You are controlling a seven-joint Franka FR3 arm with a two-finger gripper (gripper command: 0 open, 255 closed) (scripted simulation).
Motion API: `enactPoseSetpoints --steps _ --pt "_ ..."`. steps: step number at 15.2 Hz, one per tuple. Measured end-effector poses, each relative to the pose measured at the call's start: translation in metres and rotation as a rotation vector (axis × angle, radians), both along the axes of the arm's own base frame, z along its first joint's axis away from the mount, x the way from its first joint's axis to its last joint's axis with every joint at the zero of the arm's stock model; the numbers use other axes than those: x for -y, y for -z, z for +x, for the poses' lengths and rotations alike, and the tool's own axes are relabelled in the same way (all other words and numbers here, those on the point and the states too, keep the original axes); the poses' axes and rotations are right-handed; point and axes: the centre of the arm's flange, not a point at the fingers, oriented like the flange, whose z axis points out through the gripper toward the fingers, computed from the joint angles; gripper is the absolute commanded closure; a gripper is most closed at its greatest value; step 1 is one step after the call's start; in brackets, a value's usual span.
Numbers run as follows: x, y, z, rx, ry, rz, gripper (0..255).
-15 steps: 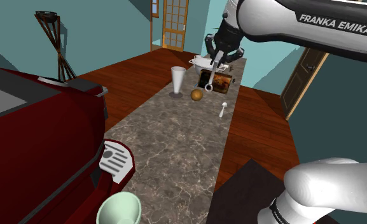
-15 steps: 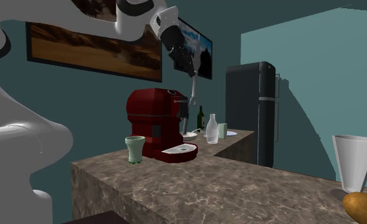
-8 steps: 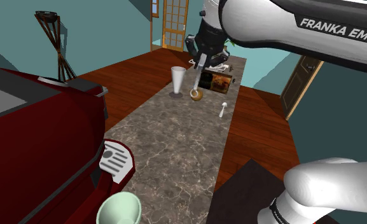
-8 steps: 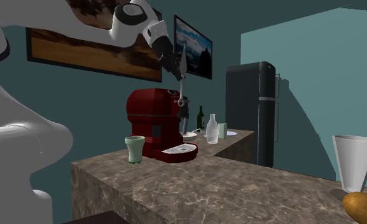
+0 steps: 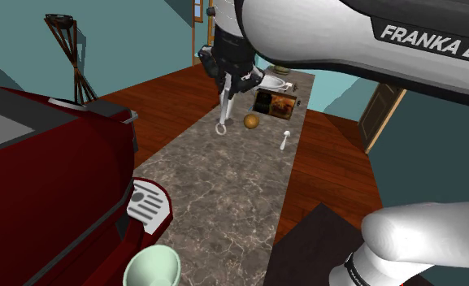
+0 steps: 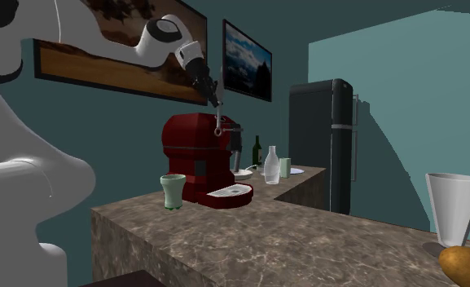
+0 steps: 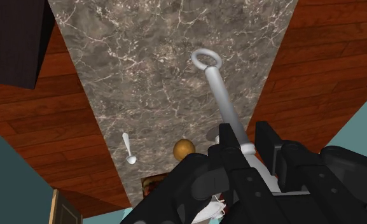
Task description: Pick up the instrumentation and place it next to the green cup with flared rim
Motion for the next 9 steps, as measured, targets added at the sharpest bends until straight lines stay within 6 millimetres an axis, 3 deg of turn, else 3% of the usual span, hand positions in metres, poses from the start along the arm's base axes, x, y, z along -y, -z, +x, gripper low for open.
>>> enactPoseSetpoints --steps 7,9 --pt "-0.096 0.002 -0.005 0.000 0.000 0.000 255" --pt "-0.111 0.004 -0.005 0.000 0.000 0.001 255"
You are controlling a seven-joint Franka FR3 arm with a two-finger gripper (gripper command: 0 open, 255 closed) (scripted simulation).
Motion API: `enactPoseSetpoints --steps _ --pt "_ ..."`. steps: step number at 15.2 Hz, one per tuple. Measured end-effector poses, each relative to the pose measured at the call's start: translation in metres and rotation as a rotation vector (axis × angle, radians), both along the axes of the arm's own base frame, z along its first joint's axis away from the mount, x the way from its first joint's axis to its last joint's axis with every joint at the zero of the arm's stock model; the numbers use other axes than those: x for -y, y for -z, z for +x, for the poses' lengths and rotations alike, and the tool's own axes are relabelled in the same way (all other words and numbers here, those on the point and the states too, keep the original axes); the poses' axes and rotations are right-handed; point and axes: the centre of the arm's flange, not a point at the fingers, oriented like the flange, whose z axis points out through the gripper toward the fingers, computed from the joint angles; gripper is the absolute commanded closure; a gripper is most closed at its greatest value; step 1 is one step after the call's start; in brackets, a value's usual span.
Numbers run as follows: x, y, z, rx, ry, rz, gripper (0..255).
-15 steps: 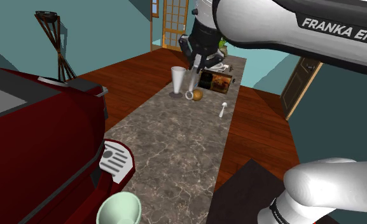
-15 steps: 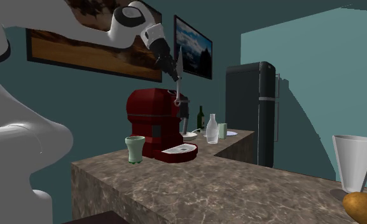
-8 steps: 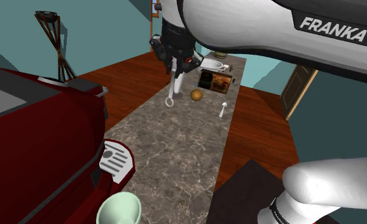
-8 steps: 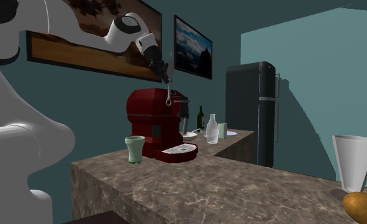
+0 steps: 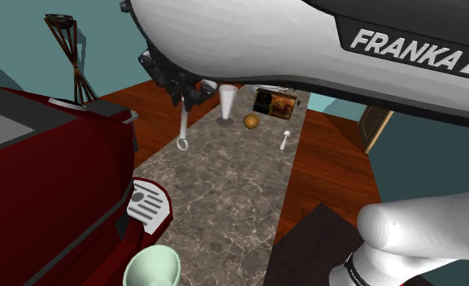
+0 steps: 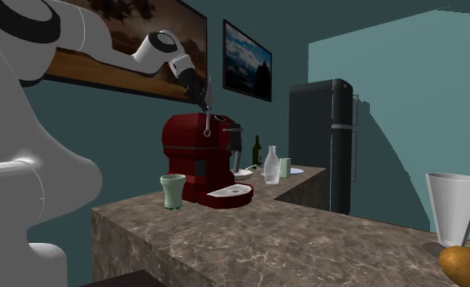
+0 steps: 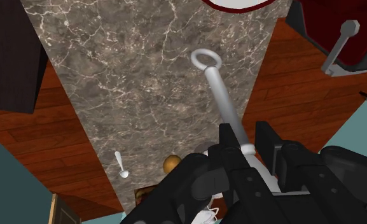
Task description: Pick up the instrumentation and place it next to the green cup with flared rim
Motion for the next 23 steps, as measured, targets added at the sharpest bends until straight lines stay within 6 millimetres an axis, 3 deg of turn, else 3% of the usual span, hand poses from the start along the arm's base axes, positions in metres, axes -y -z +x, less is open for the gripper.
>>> enactPoseSetpoints --steps 23 --pt "-0.005 0.118 -0.001 -0.001 0.001 0.001 255"
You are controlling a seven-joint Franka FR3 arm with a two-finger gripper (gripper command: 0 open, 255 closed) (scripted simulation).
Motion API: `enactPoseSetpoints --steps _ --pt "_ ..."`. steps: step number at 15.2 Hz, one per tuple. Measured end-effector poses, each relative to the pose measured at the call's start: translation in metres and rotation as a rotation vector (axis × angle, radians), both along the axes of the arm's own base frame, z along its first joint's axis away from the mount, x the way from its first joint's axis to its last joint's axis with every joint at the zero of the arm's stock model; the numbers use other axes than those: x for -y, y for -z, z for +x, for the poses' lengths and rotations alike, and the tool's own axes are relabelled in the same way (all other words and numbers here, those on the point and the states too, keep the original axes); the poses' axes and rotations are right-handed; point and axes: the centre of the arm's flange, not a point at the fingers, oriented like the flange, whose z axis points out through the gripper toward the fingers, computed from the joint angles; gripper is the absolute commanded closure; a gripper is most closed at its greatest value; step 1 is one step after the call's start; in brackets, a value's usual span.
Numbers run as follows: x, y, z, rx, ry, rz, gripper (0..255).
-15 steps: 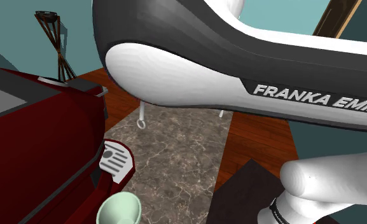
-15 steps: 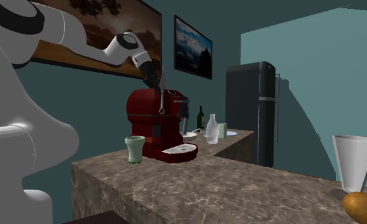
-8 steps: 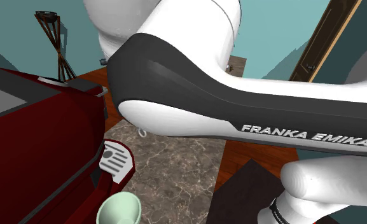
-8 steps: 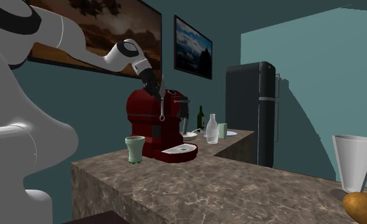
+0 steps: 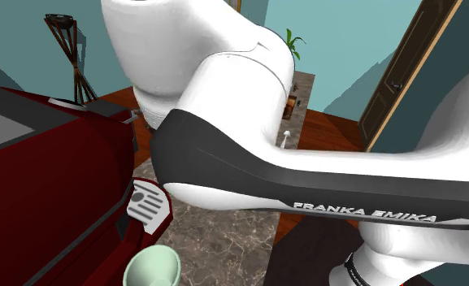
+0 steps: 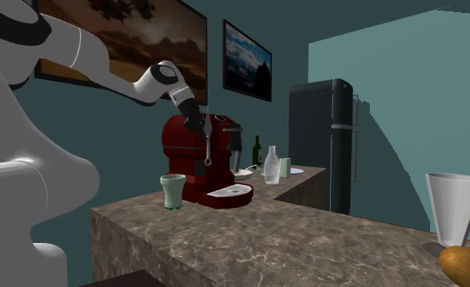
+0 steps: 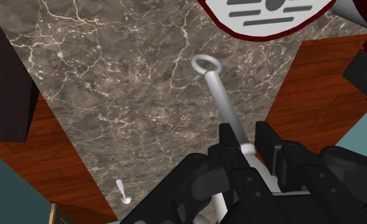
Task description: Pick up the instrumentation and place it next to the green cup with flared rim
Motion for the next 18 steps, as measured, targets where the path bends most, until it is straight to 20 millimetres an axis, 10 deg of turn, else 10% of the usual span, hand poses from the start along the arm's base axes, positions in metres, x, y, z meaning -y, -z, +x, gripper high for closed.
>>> enactPoseSetpoints --steps 18 --pt "-0.001 0.093 0.001 0.000 0.000 0.000 255"
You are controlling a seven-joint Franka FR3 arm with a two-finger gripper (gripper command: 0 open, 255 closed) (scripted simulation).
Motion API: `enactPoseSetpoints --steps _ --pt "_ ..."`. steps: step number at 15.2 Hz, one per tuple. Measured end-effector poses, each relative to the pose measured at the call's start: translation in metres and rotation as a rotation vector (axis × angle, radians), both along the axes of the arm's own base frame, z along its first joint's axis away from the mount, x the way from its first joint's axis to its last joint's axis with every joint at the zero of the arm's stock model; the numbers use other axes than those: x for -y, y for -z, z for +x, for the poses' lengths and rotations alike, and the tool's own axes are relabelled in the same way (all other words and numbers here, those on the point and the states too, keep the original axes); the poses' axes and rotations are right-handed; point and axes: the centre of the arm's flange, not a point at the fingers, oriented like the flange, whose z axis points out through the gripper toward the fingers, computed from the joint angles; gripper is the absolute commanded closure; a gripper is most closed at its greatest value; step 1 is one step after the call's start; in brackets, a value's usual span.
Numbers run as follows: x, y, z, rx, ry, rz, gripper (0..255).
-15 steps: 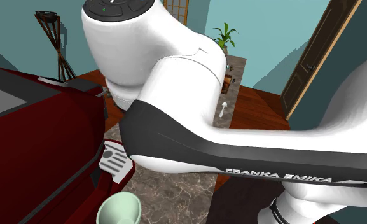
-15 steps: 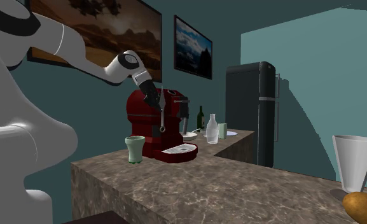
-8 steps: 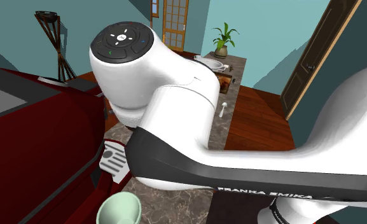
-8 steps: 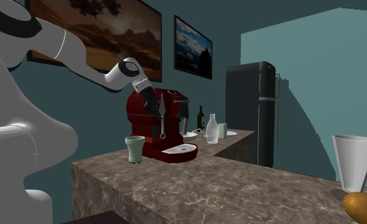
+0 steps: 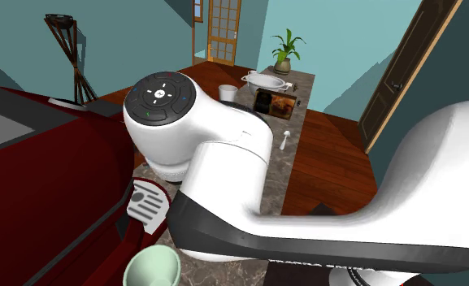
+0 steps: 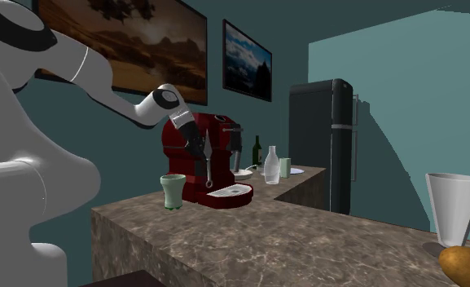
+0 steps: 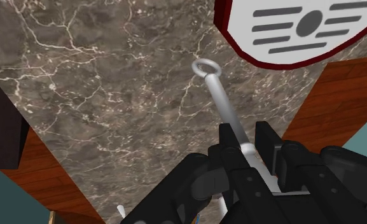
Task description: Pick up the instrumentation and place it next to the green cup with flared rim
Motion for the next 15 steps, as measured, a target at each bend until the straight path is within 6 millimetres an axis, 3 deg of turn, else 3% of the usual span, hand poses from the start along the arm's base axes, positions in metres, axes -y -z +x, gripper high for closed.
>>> enactPoseSetpoints --steps 15 --pt "-0.001 0.081 -0.001 0.000 0.000 0.000 255"
